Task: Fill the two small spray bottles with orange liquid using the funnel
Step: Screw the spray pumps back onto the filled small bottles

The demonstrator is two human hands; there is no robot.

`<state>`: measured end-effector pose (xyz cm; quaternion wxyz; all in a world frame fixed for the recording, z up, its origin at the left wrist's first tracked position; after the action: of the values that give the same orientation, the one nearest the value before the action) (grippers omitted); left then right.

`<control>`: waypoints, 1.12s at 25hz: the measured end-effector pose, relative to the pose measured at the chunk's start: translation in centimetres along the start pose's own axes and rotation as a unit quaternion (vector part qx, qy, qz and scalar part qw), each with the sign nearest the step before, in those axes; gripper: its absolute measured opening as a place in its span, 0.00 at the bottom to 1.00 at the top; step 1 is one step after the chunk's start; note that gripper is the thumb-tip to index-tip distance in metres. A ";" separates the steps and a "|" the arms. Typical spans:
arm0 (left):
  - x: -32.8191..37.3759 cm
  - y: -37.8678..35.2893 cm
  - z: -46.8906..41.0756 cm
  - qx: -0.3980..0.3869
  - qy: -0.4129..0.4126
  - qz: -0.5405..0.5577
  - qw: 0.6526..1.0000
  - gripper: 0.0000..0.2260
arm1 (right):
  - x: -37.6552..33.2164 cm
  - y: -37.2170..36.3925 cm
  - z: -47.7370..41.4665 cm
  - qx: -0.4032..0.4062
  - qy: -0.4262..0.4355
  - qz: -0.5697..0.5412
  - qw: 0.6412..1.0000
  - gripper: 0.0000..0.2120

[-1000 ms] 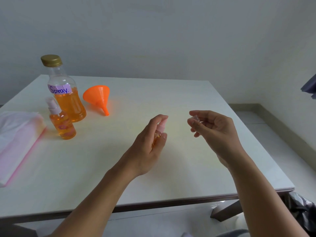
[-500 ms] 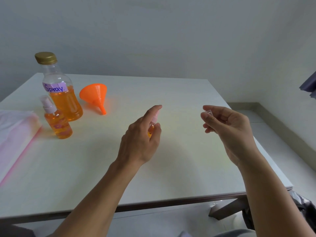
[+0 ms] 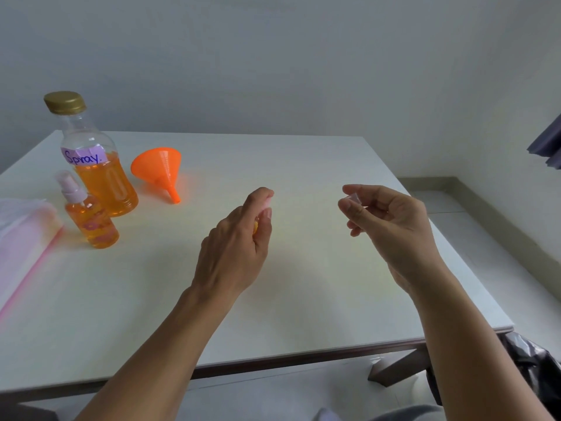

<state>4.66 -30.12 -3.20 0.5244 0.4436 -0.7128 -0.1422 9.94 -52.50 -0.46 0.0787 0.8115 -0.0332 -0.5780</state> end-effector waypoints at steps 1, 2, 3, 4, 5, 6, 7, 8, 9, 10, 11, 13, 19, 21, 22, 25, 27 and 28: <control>0.1 -0.2 0.2 -0.021 0.003 0.015 1.000 0.14 | -0.1 -0.5 0.1 -0.008 0.003 -0.005 1.000 0.11; 0.1 -0.4 0.3 -0.047 0.013 0.031 0.998 0.16 | -0.3 -1.1 0.2 -0.018 0.006 -0.013 1.000 0.12; -0.1 -0.7 0.5 -0.077 0.027 0.045 0.996 0.18 | -0.4 -1.8 0.3 -0.026 0.010 -0.020 0.999 0.13; -0.3 -1.0 0.7 -0.106 0.039 0.049 0.992 0.18 | -0.5 -2.5 0.4 -0.034 0.015 -0.021 0.999 0.14; -0.5 -1.3 1.0 -0.130 0.050 0.044 0.989 0.17 | -0.6 -3.1 0.5 -0.041 0.022 -0.016 0.999 0.14; -0.7 -1.3 1.1 -0.149 0.057 0.034 0.987 0.17 | -0.7 -3.8 0.5 -0.046 0.028 -0.007 0.999 0.14; -0.9 -1.3 1.3 -0.163 0.059 0.022 0.985 0.17 | -0.8 -4.4 0.5 -0.051 0.032 0.003 0.998 0.13; -1.0 -1.3 1.4 -0.174 0.056 0.010 0.983 0.18 | -0.9 -4.8 0.5 -0.056 0.034 0.012 0.998 0.13; -0.9 -1.2 1.6 -0.184 0.052 -0.001 0.982 0.18 | -0.9 -5.3 0.5 -0.062 0.037 0.027 0.997 0.13; -0.9 -1.0 1.7 -0.190 0.044 -0.007 0.981 0.19 | -1.1 -5.6 0.5 -0.068 0.044 0.050 0.995 0.13; -0.9 -0.8 1.9 -0.193 0.035 -0.011 0.981 0.18 | -1.1 -5.9 0.5 -0.074 0.056 0.078 0.993 0.13; -0.9 -0.5 2.1 -0.194 0.019 -0.011 0.981 0.19 | -1.3 -6.4 0.6 -0.081 0.079 0.120 0.986 0.13; -0.8 0.3 2.2 -0.168 -0.002 0.036 0.985 0.16 | -1.7 -7.2 0.7 -0.064 0.125 0.127 0.982 0.13; -0.7 0.7 2.0 -0.163 -0.012 0.034 0.986 0.14 | -2.1 -7.4 0.8 -0.055 0.144 0.124 0.980 0.13; -0.7 0.8 2.0 -0.164 -0.019 0.026 0.986 0.14 | -2.2 -7.5 0.9 -0.055 0.151 0.125 0.979 0.13; -1.1 0.9 2.2 -0.167 -0.025 0.014 0.986 0.16 | -2.1 -7.6 0.9 -0.073 0.146 0.116 0.980 0.14; -1.5 0.9 2.0 -0.167 -0.002 0.051 0.985 0.17 | -1.9 -7.7 1.1 -0.092 0.136 0.103 0.981 0.16; -1.8 0.9 1.7 -0.167 0.015 0.074 0.983 0.18 | -1.9 -7.8 1.3 -0.096 0.138 0.104 0.980 0.18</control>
<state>2.86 -28.61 -4.40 0.6108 0.2977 -0.7021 -0.2132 7.82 -44.63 -0.43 0.2198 0.8642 -0.0505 -0.4498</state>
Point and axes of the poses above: each hand's wrist, its own z-axis away from the middle knuckle, its own y-axis out of the back of the hand, x = y × z, the point moved 6 cm from there along -z, towards the middle knuckle, and after that the axes turned 8 degrees about y, right-handed, at the moved point
